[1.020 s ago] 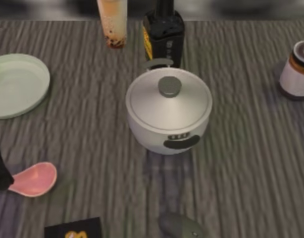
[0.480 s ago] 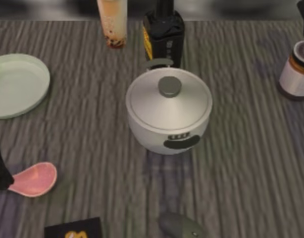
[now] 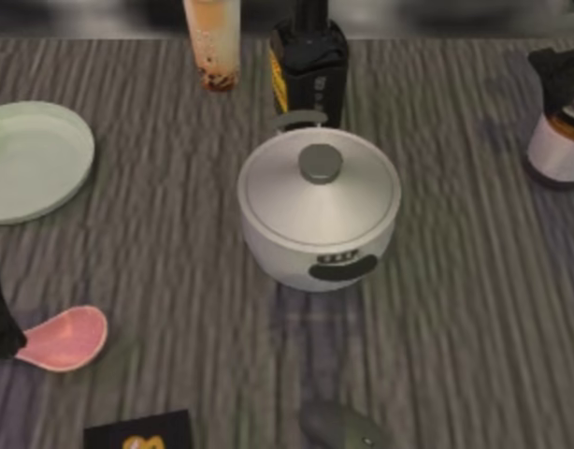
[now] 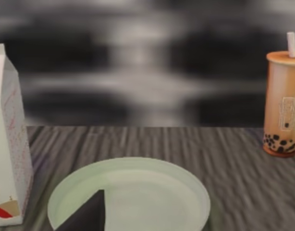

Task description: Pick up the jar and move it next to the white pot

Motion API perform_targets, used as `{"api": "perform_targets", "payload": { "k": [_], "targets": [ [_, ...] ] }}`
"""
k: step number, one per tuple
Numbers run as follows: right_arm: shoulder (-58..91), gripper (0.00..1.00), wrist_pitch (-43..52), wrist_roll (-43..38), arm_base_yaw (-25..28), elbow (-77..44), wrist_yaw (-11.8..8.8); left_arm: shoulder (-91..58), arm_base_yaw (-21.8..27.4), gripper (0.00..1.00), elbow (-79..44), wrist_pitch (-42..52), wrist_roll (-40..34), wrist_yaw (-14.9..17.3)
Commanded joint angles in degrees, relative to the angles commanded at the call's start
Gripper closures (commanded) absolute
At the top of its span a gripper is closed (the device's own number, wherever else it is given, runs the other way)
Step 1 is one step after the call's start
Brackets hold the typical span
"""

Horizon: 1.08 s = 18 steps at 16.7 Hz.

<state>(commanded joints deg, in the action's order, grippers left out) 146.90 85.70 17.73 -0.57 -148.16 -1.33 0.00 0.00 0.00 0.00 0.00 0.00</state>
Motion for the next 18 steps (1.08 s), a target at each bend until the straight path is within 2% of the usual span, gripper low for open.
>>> {"api": "perform_targets", "payload": {
  "k": [6,13,18],
  "targets": [
    [0.21,0.00,-0.17,0.00,-0.06,0.11,0.01,0.00,0.00,0.00,0.00,0.00,0.00,0.00],
    [-1.16,0.00,-11.57,-0.18,0.21,12.87,0.00,0.00,0.00,0.00,0.00,0.00,0.00,0.00],
    [-1.22,0.00,-12.56,-0.19,0.23,13.88,0.00,0.00,0.00,0.00,0.00,0.00,0.00,0.00]
  ]
}}
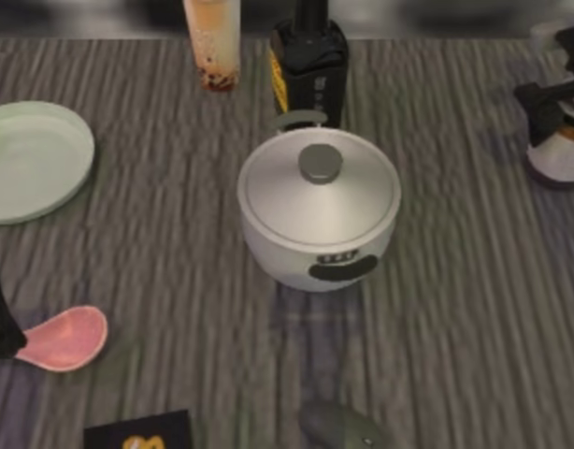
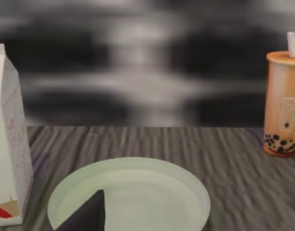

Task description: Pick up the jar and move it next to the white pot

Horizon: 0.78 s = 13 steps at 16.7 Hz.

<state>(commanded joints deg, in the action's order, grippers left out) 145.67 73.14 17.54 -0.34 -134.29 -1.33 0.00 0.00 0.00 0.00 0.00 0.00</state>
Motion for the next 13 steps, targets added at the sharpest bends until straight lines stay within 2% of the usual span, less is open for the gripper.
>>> {"api": "perform_targets", "payload": {
  "k": [13],
  "targets": [
    [0.00,0.98,0.00,0.00,0.00,0.00,0.00,0.00,0.00,0.00,0.00,0.00,0.00,0.00]
  ]
}}
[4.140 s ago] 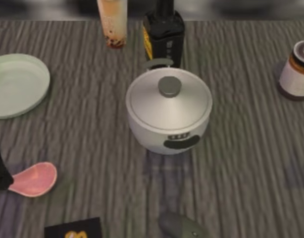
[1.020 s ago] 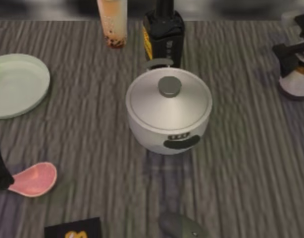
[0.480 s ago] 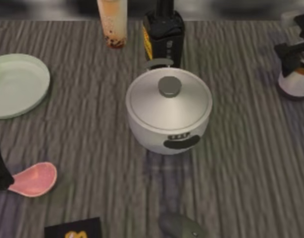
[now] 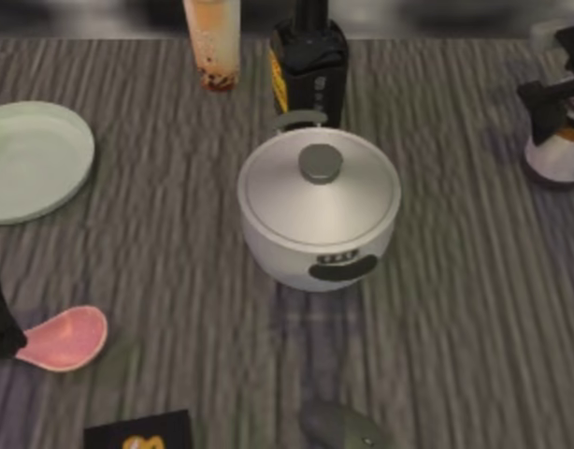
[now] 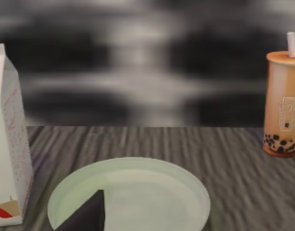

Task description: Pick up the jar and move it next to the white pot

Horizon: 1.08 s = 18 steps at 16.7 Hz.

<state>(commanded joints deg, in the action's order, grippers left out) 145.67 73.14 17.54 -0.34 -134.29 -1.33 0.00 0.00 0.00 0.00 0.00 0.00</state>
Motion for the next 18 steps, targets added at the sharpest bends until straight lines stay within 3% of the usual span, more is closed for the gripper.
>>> {"api": "perform_targets", "payload": {
  "k": [11,18],
  "targets": [
    [-0.90,1.00,0.06,-0.10,-0.12,0.90,-0.03,0.00,0.00,0.00,0.00,0.00,0.00,0.00],
    [-20.65,1.00,1.71,-0.16,0.35,17.93,-0.25,0.00,0.00,0.00,0.00,0.00,0.00,0.00]
  ]
}}
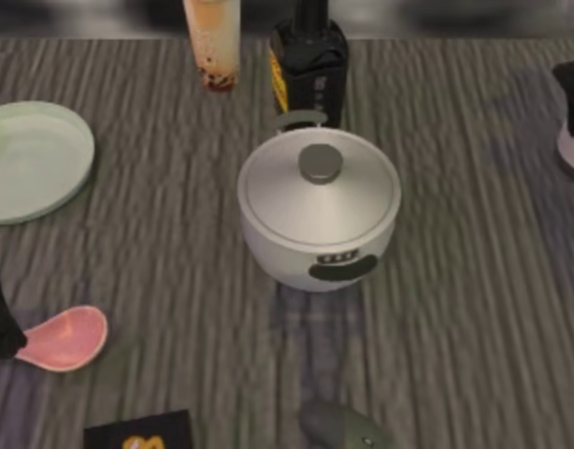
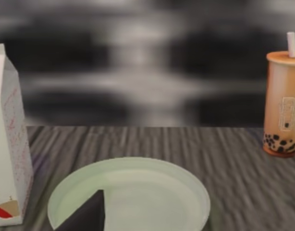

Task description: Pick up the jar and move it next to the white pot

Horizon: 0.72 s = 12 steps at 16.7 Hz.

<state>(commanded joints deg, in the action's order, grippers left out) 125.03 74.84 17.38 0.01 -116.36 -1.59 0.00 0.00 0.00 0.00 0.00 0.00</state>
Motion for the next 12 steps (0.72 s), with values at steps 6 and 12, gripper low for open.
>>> {"api": "perform_targets", "payload": {
  "k": [6,12],
  "targets": [
    [-8.25,1.00,1.30,0.12,0.32,7.99,-0.07,0.00,0.00,0.00,0.00,0.00,0.00,0.00],
    [-7.37,1.00,0.15,-4.05,2.11,8.34,0.35,0.00,0.00,0.00,0.00,0.00,0.00,0.00]
  ]
}}
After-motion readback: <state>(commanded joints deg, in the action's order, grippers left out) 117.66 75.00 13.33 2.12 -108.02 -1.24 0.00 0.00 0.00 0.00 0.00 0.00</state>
